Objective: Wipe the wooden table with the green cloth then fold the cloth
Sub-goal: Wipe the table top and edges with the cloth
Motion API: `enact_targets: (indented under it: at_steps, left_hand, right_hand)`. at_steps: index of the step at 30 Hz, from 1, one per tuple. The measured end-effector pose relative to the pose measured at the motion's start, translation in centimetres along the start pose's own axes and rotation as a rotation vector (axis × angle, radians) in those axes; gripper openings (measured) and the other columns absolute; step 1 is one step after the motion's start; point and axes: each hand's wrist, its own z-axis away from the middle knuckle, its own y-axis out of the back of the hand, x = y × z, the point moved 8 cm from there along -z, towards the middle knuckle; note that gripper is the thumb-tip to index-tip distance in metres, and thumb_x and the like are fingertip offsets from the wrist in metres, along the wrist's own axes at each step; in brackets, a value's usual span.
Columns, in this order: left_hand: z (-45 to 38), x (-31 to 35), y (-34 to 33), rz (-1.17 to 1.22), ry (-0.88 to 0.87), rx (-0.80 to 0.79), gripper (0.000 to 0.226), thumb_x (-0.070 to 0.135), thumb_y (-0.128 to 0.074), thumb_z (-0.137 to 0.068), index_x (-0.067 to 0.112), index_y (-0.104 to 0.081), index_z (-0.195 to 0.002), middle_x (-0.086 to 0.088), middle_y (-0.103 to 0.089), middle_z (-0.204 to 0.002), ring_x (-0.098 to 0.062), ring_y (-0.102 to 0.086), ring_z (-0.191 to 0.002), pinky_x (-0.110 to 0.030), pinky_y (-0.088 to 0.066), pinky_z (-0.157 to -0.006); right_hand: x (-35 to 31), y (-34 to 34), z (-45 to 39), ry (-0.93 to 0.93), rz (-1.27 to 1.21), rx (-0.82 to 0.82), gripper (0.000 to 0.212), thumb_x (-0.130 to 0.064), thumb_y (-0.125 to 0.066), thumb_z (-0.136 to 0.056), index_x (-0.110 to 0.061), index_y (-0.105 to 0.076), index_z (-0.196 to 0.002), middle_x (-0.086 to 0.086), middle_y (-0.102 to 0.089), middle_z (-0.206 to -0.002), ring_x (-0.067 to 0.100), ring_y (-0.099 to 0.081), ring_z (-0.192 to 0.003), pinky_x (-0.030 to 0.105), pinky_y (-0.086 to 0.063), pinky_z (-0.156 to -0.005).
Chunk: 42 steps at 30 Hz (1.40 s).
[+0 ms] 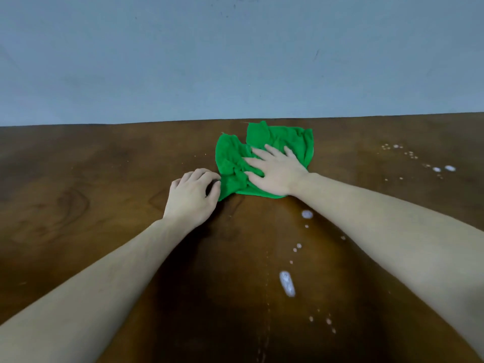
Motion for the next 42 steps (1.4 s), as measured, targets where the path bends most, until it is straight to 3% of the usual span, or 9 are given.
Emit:
enact_targets:
  at_steps: [8, 14, 17, 21, 24, 27, 30, 36, 42]
  left_hand:
    - [9.5, 1.5, 1.1, 0.013, -0.091, -0.072, 0.033, 0.045, -0.037, -0.100, 0.030, -0.058, -0.120, 0.012, -0.054, -0.134, -0.014, -0.043, -0.129, -0.042, -0.029, -0.108]
    - [15.9, 1.9, 3.0, 0.070, -0.139, -0.066, 0.027, 0.045, -0.038, -0.099, 0.030, -0.059, -0.095, 0.013, -0.060, -0.118, -0.013, -0.050, -0.117, -0.039, -0.034, -0.101]
    - [18.2, 1.7, 3.9, 0.075, -0.152, -0.025, 0.030, 0.045, -0.041, -0.098, 0.028, -0.064, -0.092, 0.015, -0.062, -0.115, -0.013, -0.051, -0.115, -0.036, -0.035, -0.095]
    - [20.1, 1.3, 4.6, 0.084, -0.155, -0.019, 0.028, 0.044, -0.043, -0.098, 0.028, -0.064, -0.090, 0.016, -0.060, -0.113, -0.013, -0.051, -0.111, -0.034, -0.035, -0.090]
    - [21.2, 1.4, 5.2, 0.105, -0.162, -0.013, 0.025, 0.042, -0.044, -0.098, 0.027, -0.063, -0.091, 0.014, -0.059, -0.112, -0.015, -0.052, -0.109, -0.036, -0.037, -0.090]
    - [21.9, 1.4, 5.4, 0.136, -0.143, -0.019, 0.024, 0.041, -0.043, -0.099, 0.027, -0.062, -0.091, 0.013, -0.059, -0.112, -0.015, -0.051, -0.108, -0.037, -0.037, -0.091]
    - [22.4, 1.8, 5.4, 0.137, -0.151, -0.013, 0.024, 0.040, -0.043, -0.099, 0.027, -0.061, -0.088, 0.013, -0.058, -0.112, -0.015, -0.051, -0.106, -0.036, -0.037, -0.089]
    - [22.9, 3.4, 5.1, 0.141, -0.189, -0.007, 0.022, 0.037, -0.044, -0.099, 0.024, -0.058, -0.087, 0.011, -0.058, -0.111, -0.016, -0.051, -0.100, -0.038, -0.040, -0.087]
    - [22.0, 5.2, 4.6, 0.126, -0.243, -0.026, 0.018, 0.038, -0.044, -0.098, 0.029, -0.054, -0.086, 0.011, -0.058, -0.108, -0.015, -0.051, -0.100, -0.037, -0.041, -0.086]
  right_hand:
    - [-8.3, -1.2, 11.3, 0.077, -0.002, -0.003, 0.067, -0.063, -0.017, -0.099, -0.032, -0.022, -0.158, -0.002, -0.006, -0.169, 0.022, -0.001, -0.155, 0.056, -0.001, -0.123]
    - [-14.1, -2.2, 19.7, 0.129, -0.016, -0.003, 0.067, -0.058, -0.021, -0.101, -0.024, -0.022, -0.159, 0.005, -0.005, -0.169, 0.024, 0.001, -0.156, 0.050, 0.000, -0.125]
    - [-16.1, -2.9, 22.9, 0.157, -0.013, -0.012, 0.081, -0.064, -0.009, -0.091, -0.022, -0.025, -0.158, 0.009, -0.007, -0.169, 0.027, -0.001, -0.155, 0.049, -0.001, -0.125]
    - [-16.9, -2.3, 25.6, 0.160, -0.067, 0.050, 0.076, -0.067, -0.021, -0.087, -0.028, -0.044, -0.149, 0.002, -0.031, -0.163, 0.025, -0.025, -0.149, 0.049, -0.019, -0.121]
    - [-17.0, -1.0, 26.2, 0.029, -0.144, 0.143, 0.061, -0.070, -0.036, -0.089, -0.039, -0.050, -0.140, -0.010, -0.046, -0.148, 0.020, -0.041, -0.135, 0.051, -0.032, -0.110]
    - [-18.2, -2.2, 26.7, -0.073, -0.149, 0.131, 0.073, -0.082, -0.019, -0.085, -0.047, -0.040, -0.146, -0.009, -0.031, -0.161, 0.024, -0.018, -0.151, 0.064, -0.008, -0.119]
    - [-18.8, -3.2, 28.1, -0.053, -0.082, 0.091, 0.082, -0.088, -0.010, -0.082, -0.050, -0.029, -0.152, -0.009, -0.013, -0.168, 0.031, 0.001, -0.155, 0.071, 0.010, -0.114]
    - [-17.3, -3.4, 31.0, 0.122, 0.018, 0.024, 0.083, -0.088, -0.011, -0.081, -0.050, -0.025, -0.153, -0.014, -0.007, -0.168, 0.025, -0.002, -0.155, 0.064, 0.002, -0.120]
    - [-11.8, -3.0, 33.5, 0.108, 0.034, -0.011, 0.068, -0.083, -0.010, -0.088, -0.060, -0.012, -0.152, -0.017, -0.002, -0.168, 0.019, 0.000, -0.156, 0.054, 0.000, -0.124]
